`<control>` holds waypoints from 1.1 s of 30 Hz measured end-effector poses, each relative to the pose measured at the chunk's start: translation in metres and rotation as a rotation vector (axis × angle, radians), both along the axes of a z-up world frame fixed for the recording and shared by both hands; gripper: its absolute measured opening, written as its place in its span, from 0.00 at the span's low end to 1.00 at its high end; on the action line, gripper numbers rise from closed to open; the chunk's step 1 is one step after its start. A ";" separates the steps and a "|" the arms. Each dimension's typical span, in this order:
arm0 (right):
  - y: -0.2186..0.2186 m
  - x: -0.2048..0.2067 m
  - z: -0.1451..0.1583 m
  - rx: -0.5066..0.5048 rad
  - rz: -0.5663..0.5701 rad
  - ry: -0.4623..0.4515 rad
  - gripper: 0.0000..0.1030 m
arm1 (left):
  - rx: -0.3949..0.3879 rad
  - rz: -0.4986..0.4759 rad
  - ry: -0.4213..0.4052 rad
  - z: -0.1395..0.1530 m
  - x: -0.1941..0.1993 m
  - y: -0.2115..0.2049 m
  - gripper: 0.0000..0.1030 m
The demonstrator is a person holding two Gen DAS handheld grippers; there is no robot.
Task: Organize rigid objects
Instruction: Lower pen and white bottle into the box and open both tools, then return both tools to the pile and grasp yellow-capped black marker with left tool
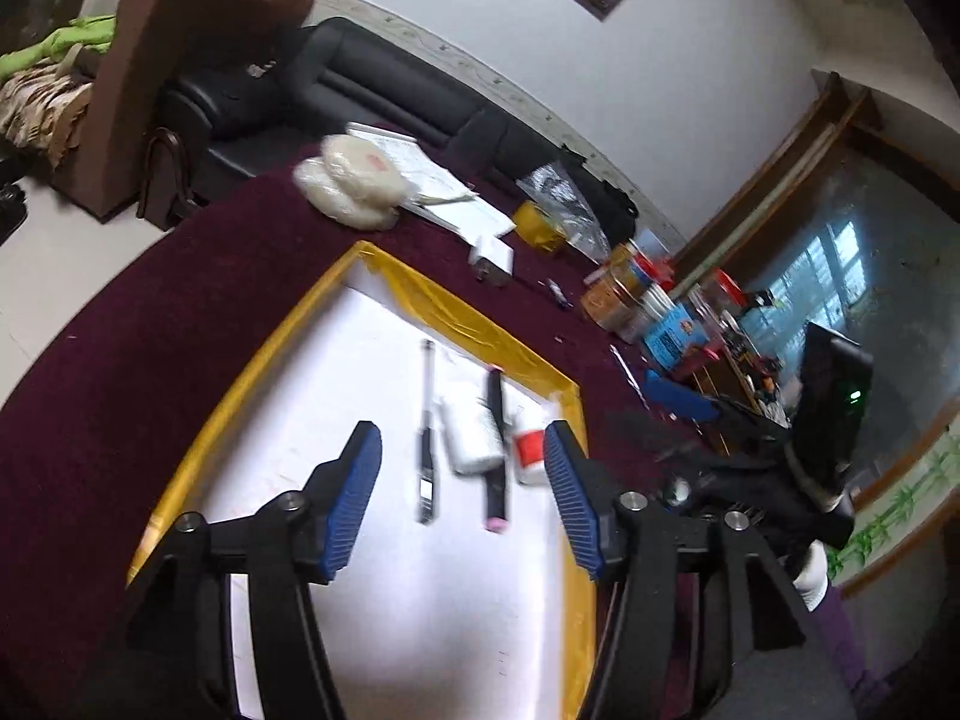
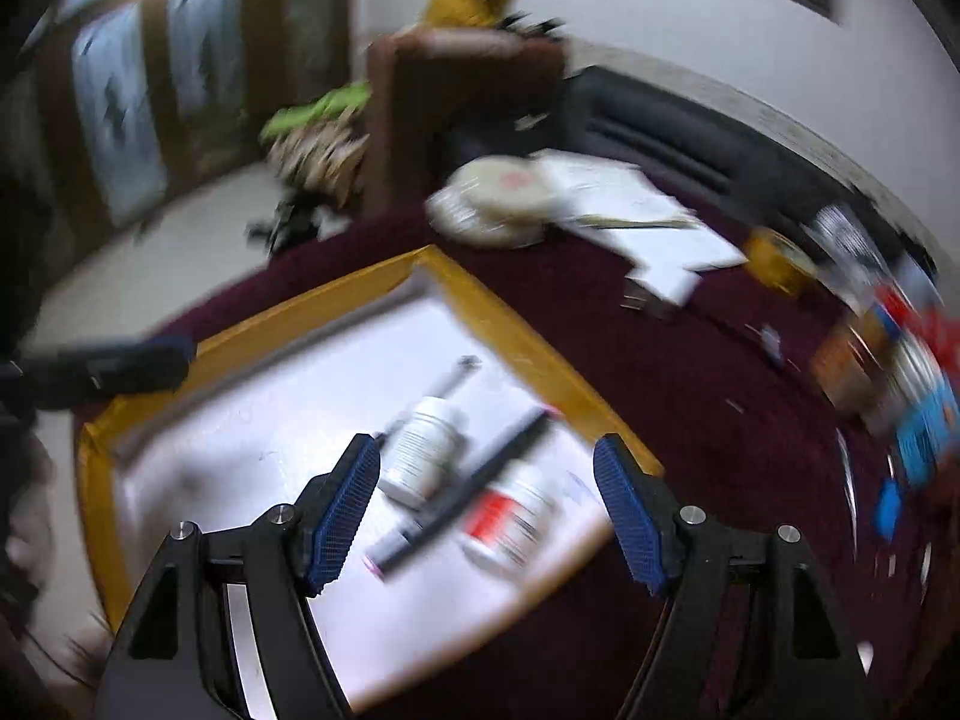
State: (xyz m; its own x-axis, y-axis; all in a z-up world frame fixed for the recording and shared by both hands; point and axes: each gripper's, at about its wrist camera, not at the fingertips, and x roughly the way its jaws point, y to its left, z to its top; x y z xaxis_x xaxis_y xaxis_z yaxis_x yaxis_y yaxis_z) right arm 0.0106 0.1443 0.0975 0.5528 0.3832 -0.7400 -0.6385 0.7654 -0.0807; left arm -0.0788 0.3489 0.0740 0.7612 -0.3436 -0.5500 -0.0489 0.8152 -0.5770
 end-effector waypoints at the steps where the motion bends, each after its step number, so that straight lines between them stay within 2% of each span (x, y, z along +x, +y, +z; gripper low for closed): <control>1: -0.030 -0.005 0.010 0.056 -0.064 -0.015 0.67 | 0.003 -0.013 -0.003 0.003 -0.001 -0.007 0.58; 5: -0.129 -0.020 0.033 0.214 -0.295 -0.102 0.68 | 0.030 -0.077 -0.017 0.014 -0.004 -0.041 0.59; 7: -0.184 -0.023 0.034 0.320 -0.410 -0.095 0.73 | 0.049 -0.128 -0.018 0.018 0.001 -0.066 0.59; 11: -0.301 -0.021 0.001 0.567 -0.683 0.011 0.73 | 0.105 -0.244 0.011 0.017 0.015 -0.133 0.59; 13: -0.332 -0.025 -0.013 0.593 -0.761 0.007 0.73 | 0.126 -0.295 0.023 0.015 0.020 -0.163 0.59; 17: -0.368 -0.025 -0.033 0.620 -0.841 0.020 0.72 | 0.209 -0.383 0.047 0.007 0.032 -0.230 0.59; 18: -0.373 -0.025 -0.037 0.628 -0.851 0.023 0.68 | 0.241 -0.406 0.057 0.002 0.036 -0.249 0.59; 21: -0.387 -0.030 -0.051 0.610 -0.886 0.005 0.66 | 0.334 -0.438 0.068 -0.010 0.044 -0.286 0.59; 22: -0.391 -0.029 -0.056 0.587 -0.898 0.017 0.63 | 0.361 -0.449 0.072 -0.013 0.047 -0.297 0.59; 23: -0.392 -0.027 -0.058 0.594 -0.891 0.040 0.55 | 0.381 -0.465 0.071 -0.015 0.049 -0.307 0.59; 24: -0.392 -0.027 -0.057 0.616 -0.874 0.040 0.54 | 0.402 -0.482 0.066 -0.016 0.054 -0.318 0.58; 27: -0.386 -0.029 -0.057 0.570 -0.860 0.028 0.49 | 0.454 -0.518 0.047 -0.017 0.070 -0.346 0.58; 31: -0.387 -0.026 -0.064 0.569 -0.867 0.056 0.48 | 0.510 -0.607 0.003 -0.024 0.091 -0.390 0.58; 33: -0.395 -0.025 -0.070 0.599 -0.888 0.087 0.49 | 0.533 -0.659 0.042 -0.037 0.098 -0.407 0.58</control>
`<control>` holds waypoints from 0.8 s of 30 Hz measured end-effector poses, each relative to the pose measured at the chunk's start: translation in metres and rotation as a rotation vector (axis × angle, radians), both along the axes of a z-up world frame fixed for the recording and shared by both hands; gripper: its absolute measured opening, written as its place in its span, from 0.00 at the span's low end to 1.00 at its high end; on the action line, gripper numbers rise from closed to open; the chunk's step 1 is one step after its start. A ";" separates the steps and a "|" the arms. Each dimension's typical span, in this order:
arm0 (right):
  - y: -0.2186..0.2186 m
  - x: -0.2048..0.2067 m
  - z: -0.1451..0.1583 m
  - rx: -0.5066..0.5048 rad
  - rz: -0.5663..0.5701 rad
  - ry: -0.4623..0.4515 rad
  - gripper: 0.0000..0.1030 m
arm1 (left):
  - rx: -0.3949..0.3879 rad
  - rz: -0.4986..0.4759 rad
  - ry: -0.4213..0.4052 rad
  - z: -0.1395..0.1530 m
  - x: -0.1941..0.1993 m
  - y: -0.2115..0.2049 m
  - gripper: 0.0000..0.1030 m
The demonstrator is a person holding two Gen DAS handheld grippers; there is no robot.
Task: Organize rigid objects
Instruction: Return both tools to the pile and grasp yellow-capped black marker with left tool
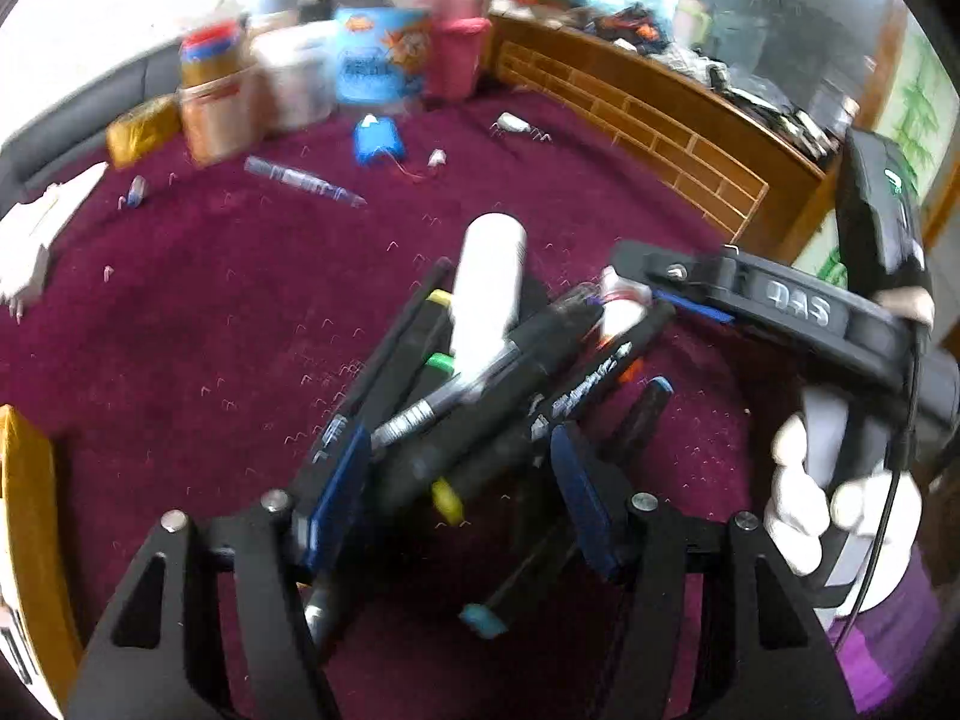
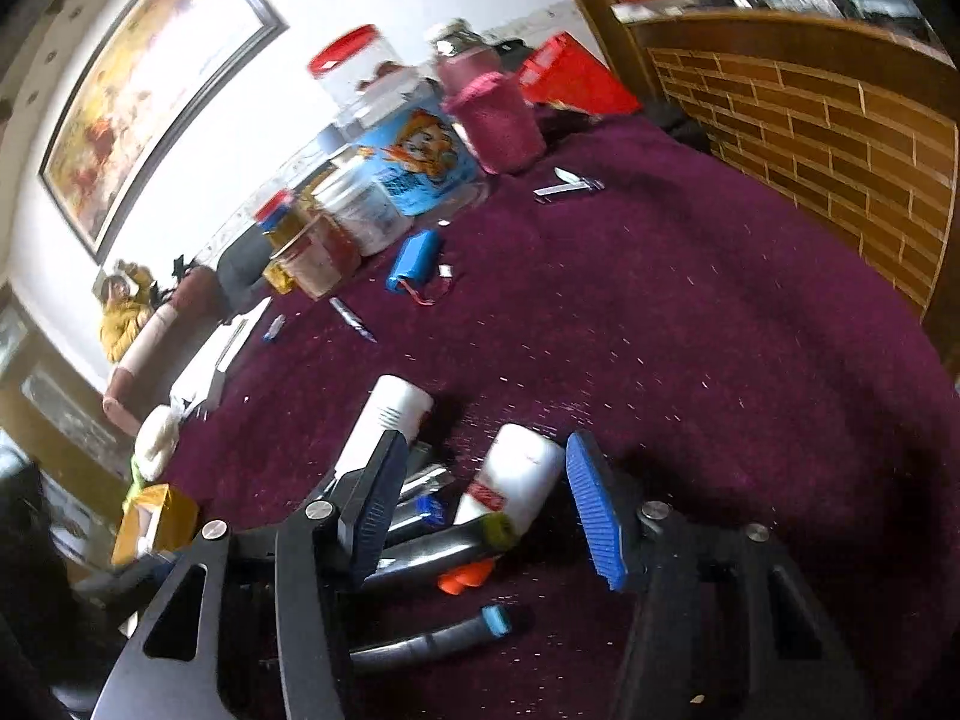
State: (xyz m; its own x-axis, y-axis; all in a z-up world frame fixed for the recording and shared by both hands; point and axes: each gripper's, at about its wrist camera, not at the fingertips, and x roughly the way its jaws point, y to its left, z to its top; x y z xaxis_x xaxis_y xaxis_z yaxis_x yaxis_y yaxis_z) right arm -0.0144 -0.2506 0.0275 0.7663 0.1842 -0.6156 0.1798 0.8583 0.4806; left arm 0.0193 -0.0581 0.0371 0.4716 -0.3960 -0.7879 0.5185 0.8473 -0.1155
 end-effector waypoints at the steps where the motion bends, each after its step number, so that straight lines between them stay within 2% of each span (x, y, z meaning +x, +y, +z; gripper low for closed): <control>1: -0.005 -0.001 -0.003 0.027 -0.006 0.007 0.49 | 0.005 -0.010 0.015 -0.004 0.001 -0.005 0.55; 2: -0.008 -0.001 -0.005 0.047 -0.009 0.011 0.49 | 0.005 -0.056 0.010 -0.002 -0.008 -0.012 0.55; 4: -0.012 -0.001 -0.009 0.081 -0.010 0.021 0.49 | -0.025 -0.133 0.112 -0.006 -0.020 -0.018 0.55; 7: -0.012 0.001 -0.012 0.101 0.008 0.042 0.49 | -0.027 -0.168 0.079 0.006 -0.038 -0.012 0.55; 9: -0.009 0.001 -0.013 0.097 0.020 0.050 0.49 | -0.065 -0.116 0.050 0.018 -0.034 0.002 0.55; 11: -0.008 0.001 -0.014 0.095 0.023 0.053 0.49 | -0.095 -0.024 0.017 0.026 -0.020 0.021 0.55; 15: -0.007 0.001 -0.014 0.088 0.020 0.056 0.49 | -0.092 0.094 0.026 0.019 0.014 0.047 0.54; 19: -0.005 0.004 -0.014 0.063 0.023 0.059 0.49 | 0.010 0.051 0.019 0.003 0.033 0.032 0.38; 21: -0.004 0.005 -0.013 0.058 0.025 0.059 0.50 | 0.059 0.005 0.022 -0.010 0.033 0.019 0.24; 22: -0.004 0.005 -0.013 0.057 0.025 0.058 0.50 | 0.054 -0.010 -0.017 -0.008 0.030 0.019 0.19; 24: -0.004 0.005 -0.013 0.056 0.025 0.058 0.50 | 0.061 -0.021 -0.014 -0.007 0.030 0.019 0.15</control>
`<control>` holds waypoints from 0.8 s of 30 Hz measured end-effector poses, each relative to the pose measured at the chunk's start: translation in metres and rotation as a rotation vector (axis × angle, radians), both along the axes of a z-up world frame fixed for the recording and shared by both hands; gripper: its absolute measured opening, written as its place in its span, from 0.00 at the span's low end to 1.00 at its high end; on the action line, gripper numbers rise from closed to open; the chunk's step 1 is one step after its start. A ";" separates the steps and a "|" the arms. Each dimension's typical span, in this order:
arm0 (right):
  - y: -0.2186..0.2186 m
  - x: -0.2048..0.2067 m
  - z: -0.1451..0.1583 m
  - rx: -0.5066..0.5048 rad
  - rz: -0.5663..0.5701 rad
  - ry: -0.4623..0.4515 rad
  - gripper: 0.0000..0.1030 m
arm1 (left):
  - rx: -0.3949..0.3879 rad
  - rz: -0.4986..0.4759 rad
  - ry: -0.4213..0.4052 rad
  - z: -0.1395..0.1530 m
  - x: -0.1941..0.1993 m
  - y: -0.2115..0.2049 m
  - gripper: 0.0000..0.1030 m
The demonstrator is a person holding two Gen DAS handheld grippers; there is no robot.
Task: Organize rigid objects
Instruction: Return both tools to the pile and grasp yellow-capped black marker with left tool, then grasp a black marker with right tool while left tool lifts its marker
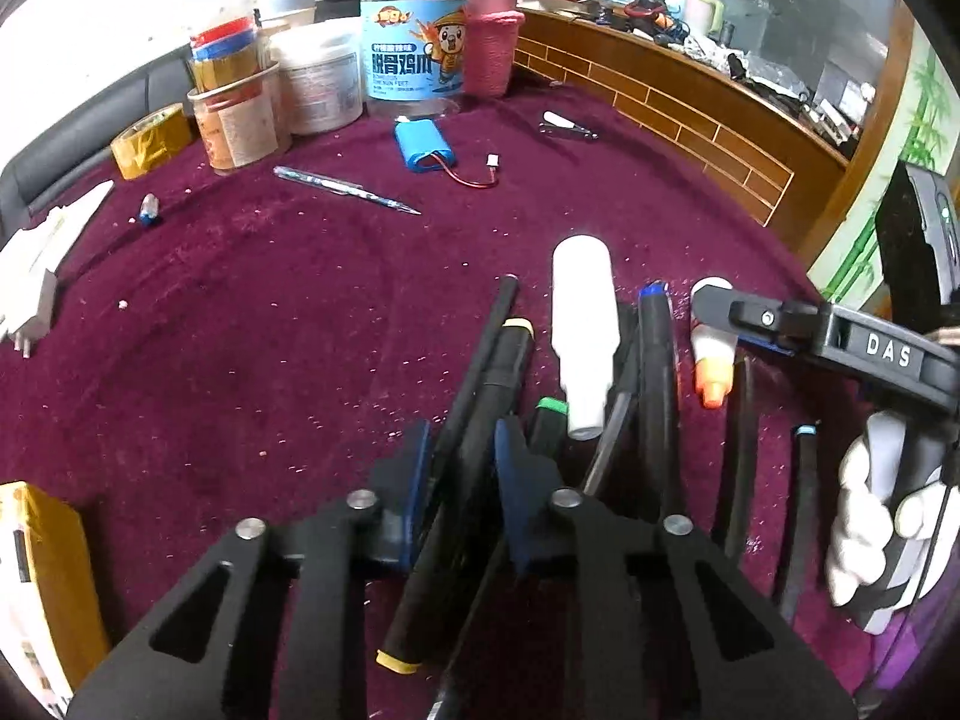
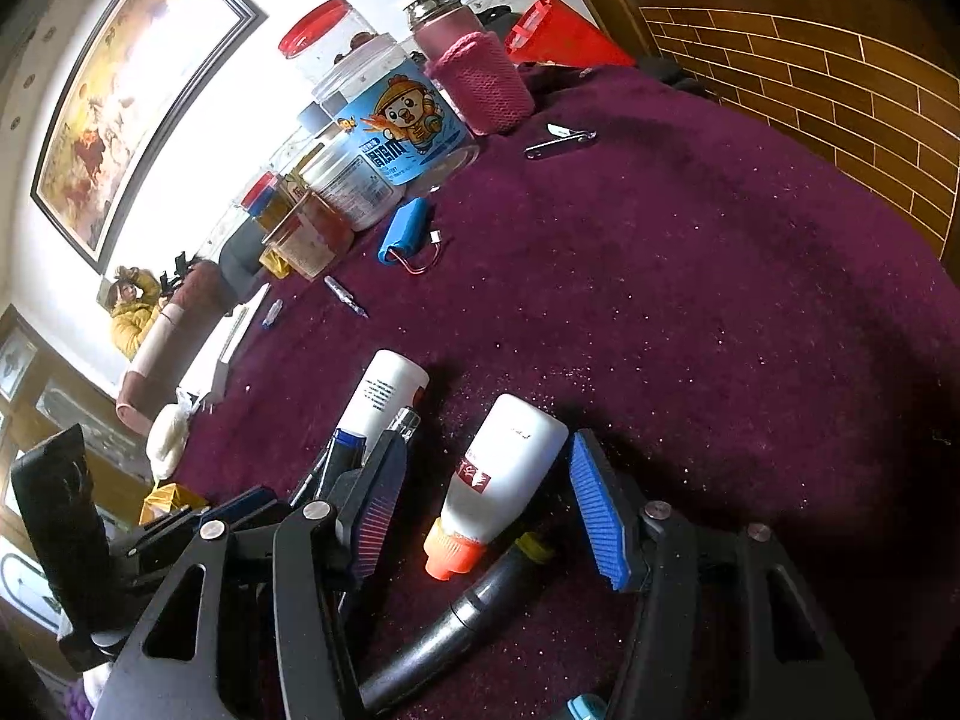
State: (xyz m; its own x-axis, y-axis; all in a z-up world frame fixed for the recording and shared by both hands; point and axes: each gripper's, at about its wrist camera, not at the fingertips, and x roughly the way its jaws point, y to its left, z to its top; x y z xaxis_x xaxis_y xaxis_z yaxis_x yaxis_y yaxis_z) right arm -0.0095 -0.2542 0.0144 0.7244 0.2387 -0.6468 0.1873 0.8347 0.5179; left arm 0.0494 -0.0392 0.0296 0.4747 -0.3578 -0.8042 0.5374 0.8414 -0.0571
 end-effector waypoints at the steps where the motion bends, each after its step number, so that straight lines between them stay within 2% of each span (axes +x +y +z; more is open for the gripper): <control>1: 0.000 0.000 0.000 -0.001 0.000 0.001 0.50 | 0.000 0.003 0.002 0.001 -0.001 0.001 0.11; 4: 0.001 0.001 0.001 -0.007 0.000 0.003 0.50 | 0.079 0.014 -0.045 0.000 -0.005 0.007 0.11; 8: 0.004 0.002 0.002 -0.020 0.004 0.004 0.53 | 0.112 0.030 -0.063 -0.001 -0.011 0.019 0.12; 11: 0.006 0.003 0.002 -0.028 0.006 0.004 0.53 | 0.165 0.014 -0.070 -0.010 -0.009 0.008 0.17; 14: 0.006 0.002 0.002 -0.025 0.006 0.001 0.53 | 0.122 0.036 -0.090 -0.015 -0.003 0.004 0.15; 17: 0.006 0.003 0.002 -0.032 0.006 -0.001 0.53 | 0.048 0.075 -0.045 -0.015 0.001 0.012 0.11; 20: 0.007 0.003 0.002 -0.033 0.006 -0.001 0.53 | -0.001 0.101 -0.022 -0.012 -0.011 0.026 0.11; 24: 0.007 0.003 0.002 -0.034 0.005 -0.001 0.53 | -0.117 0.135 -0.001 0.003 -0.041 0.058 0.11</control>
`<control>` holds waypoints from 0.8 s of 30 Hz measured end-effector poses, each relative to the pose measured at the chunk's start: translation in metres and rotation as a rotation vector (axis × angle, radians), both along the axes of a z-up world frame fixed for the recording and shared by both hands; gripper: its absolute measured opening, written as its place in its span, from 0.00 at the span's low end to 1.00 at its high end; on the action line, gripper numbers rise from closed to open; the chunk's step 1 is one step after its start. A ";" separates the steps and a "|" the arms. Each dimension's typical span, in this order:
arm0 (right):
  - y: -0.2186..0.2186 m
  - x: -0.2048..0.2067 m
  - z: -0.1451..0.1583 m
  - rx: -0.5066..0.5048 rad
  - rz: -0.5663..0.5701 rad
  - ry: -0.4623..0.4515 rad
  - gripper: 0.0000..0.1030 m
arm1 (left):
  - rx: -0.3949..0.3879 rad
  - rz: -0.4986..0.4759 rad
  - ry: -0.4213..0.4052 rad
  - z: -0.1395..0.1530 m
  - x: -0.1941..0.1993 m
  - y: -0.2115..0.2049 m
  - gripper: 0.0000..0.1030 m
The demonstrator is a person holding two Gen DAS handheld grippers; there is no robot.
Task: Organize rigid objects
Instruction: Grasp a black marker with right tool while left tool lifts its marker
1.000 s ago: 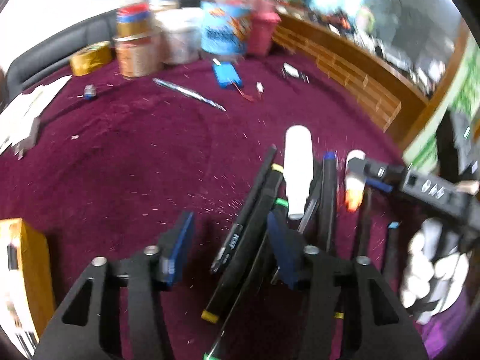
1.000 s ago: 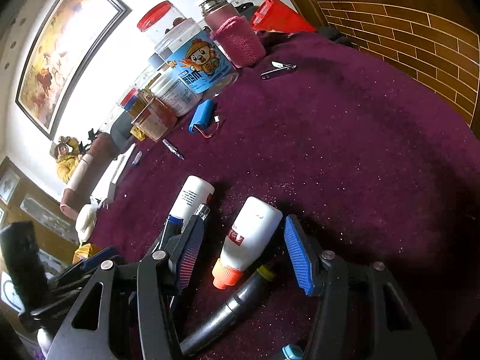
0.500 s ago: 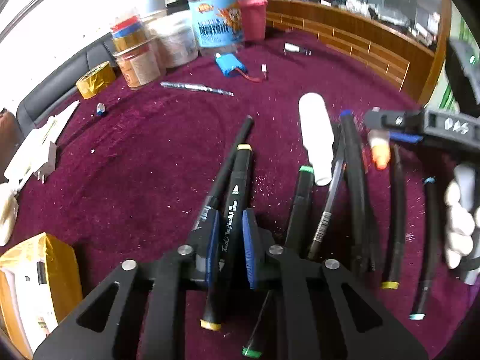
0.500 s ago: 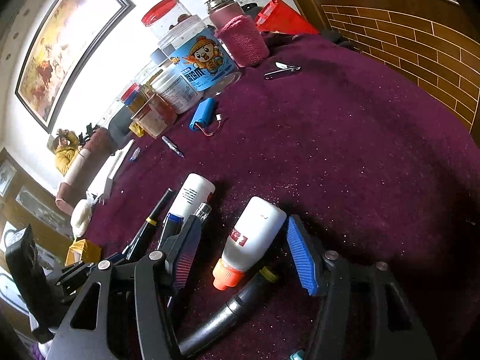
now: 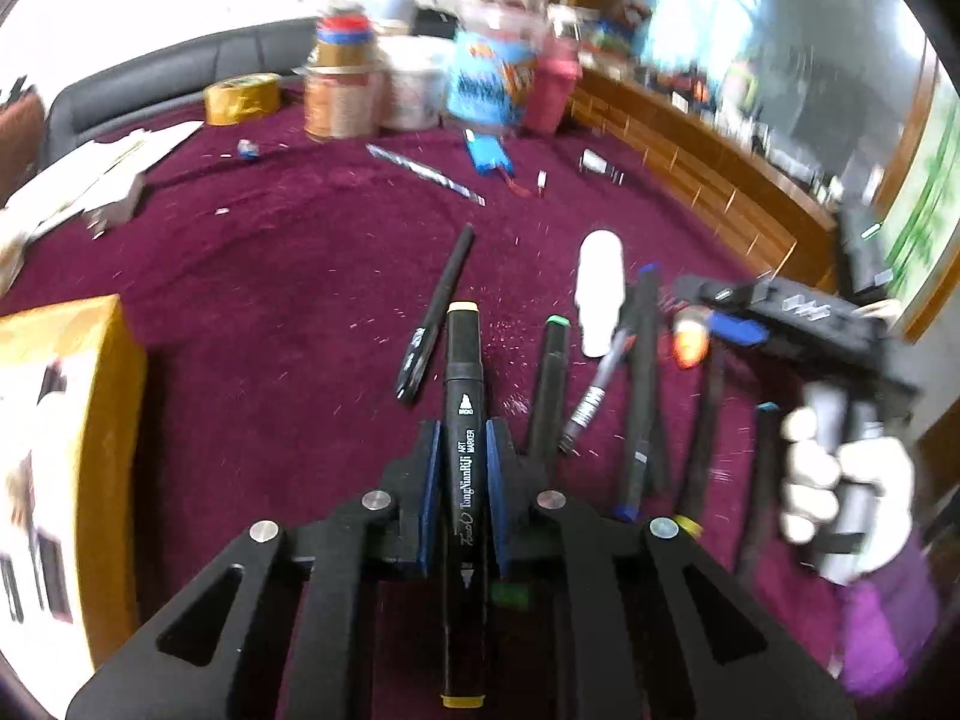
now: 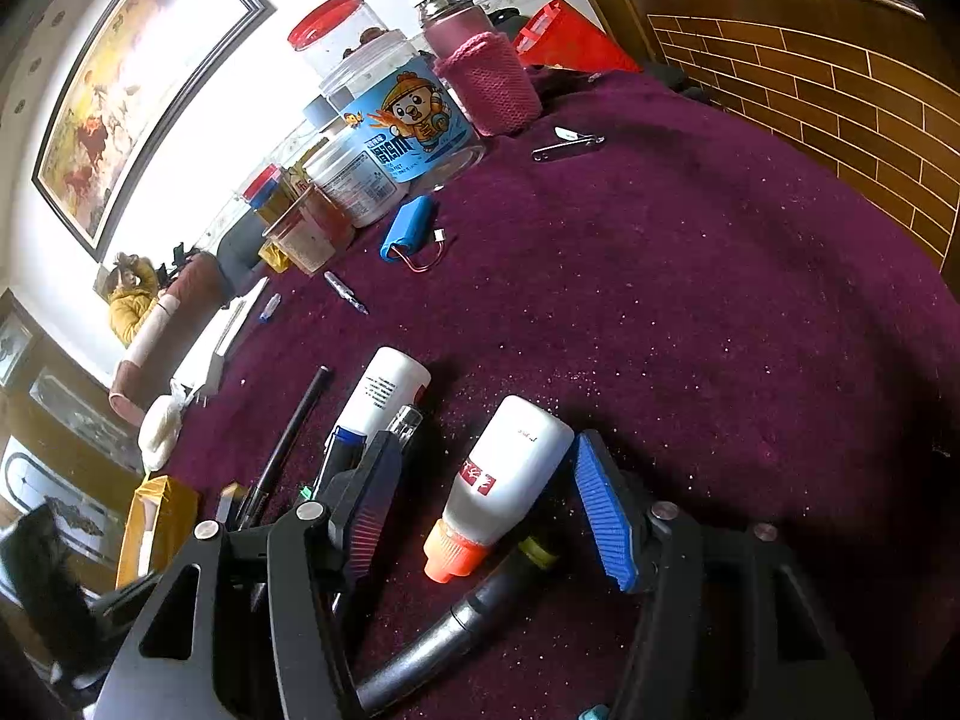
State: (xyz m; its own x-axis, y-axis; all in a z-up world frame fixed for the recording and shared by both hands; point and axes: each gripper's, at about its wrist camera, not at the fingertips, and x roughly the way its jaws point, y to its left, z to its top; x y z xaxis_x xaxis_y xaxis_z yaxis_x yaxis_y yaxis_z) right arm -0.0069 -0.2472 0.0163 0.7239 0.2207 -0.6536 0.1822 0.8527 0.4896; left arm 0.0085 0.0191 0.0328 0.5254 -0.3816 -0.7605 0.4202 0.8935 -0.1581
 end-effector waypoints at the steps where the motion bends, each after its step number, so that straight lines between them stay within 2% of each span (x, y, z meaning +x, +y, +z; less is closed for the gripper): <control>1: 0.000 0.000 0.000 -0.002 0.000 0.000 0.53 | -0.031 0.012 -0.005 0.005 -0.008 0.008 0.11; 6: 0.002 0.001 0.000 -0.013 0.003 -0.004 0.54 | -0.221 0.071 -0.057 0.034 -0.046 0.051 0.12; 8: 0.001 0.001 0.000 -0.008 0.003 -0.006 0.54 | -0.266 0.088 -0.076 0.042 -0.060 0.065 0.12; 14: 0.002 -0.003 0.004 -0.023 -0.015 0.001 0.54 | -0.321 0.175 -0.111 0.054 -0.081 0.114 0.12; 17: 0.018 -0.021 0.033 -0.101 -0.022 -0.079 0.54 | -0.335 0.234 -0.116 0.056 -0.088 0.143 0.12; 20: 0.054 -0.024 0.062 -0.147 0.064 -0.107 0.54 | -0.342 0.294 -0.126 0.055 -0.095 0.175 0.12; 24: 0.108 0.012 0.063 -0.142 0.211 -0.014 0.54 | -0.389 0.362 -0.135 0.047 -0.103 0.204 0.12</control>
State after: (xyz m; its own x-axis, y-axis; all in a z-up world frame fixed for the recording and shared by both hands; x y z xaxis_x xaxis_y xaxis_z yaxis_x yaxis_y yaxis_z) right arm 0.0050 -0.1390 0.0790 0.6810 0.2750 -0.6787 -0.0134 0.9313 0.3639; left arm -0.0940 0.2236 0.0803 0.7582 -0.3982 -0.5162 0.1362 0.8711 -0.4719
